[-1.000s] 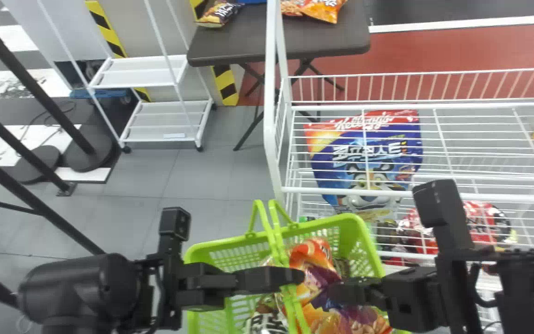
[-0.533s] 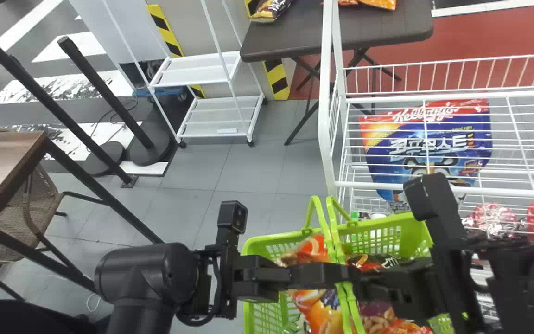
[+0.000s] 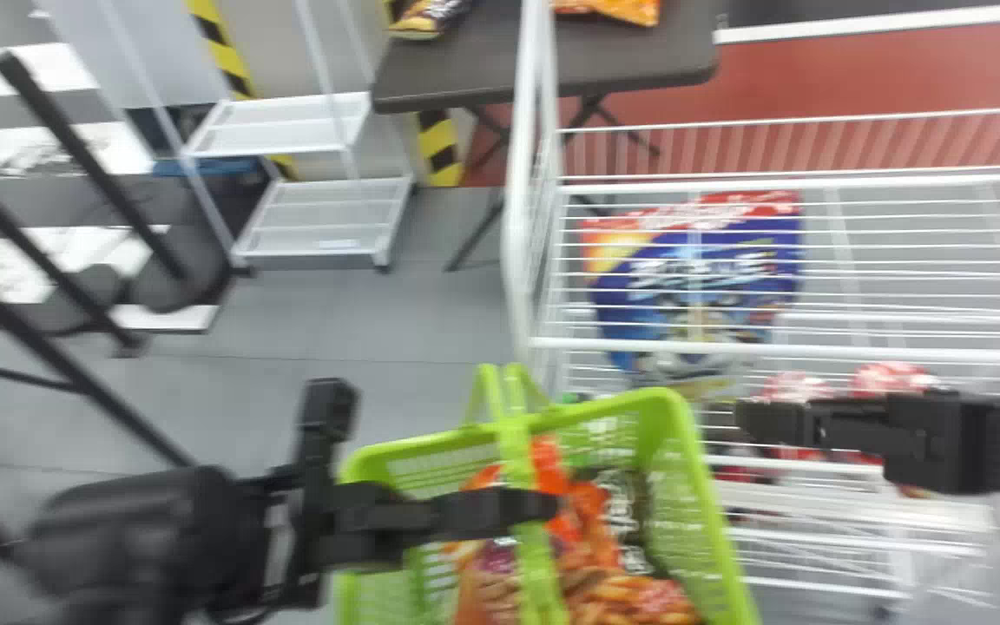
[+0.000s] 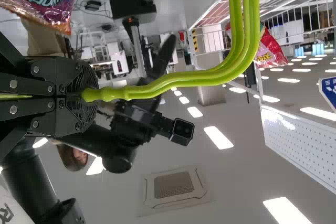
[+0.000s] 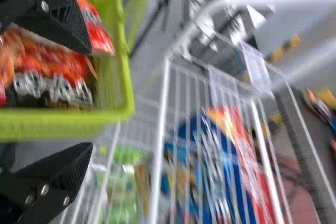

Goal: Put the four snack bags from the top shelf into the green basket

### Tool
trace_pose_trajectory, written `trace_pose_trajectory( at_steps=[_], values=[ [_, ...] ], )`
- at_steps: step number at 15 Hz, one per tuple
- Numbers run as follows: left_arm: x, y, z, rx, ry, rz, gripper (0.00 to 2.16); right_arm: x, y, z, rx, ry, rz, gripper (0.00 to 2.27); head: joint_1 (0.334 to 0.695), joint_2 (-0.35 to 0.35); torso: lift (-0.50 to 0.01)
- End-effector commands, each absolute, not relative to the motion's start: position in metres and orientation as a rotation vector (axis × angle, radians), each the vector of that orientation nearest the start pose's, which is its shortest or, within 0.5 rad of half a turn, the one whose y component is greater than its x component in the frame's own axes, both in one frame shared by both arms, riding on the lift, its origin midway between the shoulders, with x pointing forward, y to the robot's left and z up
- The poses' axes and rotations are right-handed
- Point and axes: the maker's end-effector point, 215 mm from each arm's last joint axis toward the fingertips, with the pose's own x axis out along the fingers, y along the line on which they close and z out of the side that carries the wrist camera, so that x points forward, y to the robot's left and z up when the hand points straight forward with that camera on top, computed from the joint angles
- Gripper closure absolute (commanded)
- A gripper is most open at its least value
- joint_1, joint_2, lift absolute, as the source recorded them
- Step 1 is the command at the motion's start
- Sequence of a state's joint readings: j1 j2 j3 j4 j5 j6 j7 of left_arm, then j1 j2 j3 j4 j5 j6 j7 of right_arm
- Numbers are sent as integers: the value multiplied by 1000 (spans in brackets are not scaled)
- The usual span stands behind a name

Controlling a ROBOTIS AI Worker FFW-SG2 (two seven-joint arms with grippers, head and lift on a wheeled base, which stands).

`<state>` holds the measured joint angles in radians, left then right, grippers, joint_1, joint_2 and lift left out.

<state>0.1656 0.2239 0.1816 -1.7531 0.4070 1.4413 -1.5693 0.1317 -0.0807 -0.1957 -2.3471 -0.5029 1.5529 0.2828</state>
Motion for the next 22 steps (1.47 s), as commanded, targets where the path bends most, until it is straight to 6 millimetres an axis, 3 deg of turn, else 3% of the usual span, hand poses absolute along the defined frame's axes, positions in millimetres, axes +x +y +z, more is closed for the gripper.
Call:
trace_pose_trajectory(
  at_steps=[1,4,8,11,16,18,19,20,21,22],
  values=[
    [286,122,-369,-1237,890,-1307,2148,455,-220,-363,307,700,316,60,695,-6,0],
    [281,121,-369,-1232,892,-1310,2148,528,-295,-360,237,546,132,60,695,-169,0],
    [275,121,-369,-1234,893,-1307,2148,611,-373,-361,82,410,-49,60,695,-273,0],
    [275,120,-369,-1235,893,-1309,2148,639,-411,-369,5,395,-135,60,695,-310,0],
    [272,119,-371,-1244,894,-1307,2148,666,-450,-391,-88,465,-238,73,695,-350,0],
    [271,118,-372,-1251,894,-1306,2148,671,-457,-395,-95,495,-244,545,695,-350,0],
    [269,118,-374,-1253,896,-1304,2148,671,-456,-396,-88,499,-240,1123,695,-350,0],
    [268,118,-375,-1254,896,-1302,2148,668,-454,-403,-81,519,-239,2007,695,-350,0],
    [267,119,-376,-1257,897,-1299,2148,661,-454,-411,-77,530,-248,2256,695,-350,0],
    [266,119,-376,-1259,898,-1296,2148,658,-452,-411,-62,514,-242,2256,695,-350,0]
  ],
)
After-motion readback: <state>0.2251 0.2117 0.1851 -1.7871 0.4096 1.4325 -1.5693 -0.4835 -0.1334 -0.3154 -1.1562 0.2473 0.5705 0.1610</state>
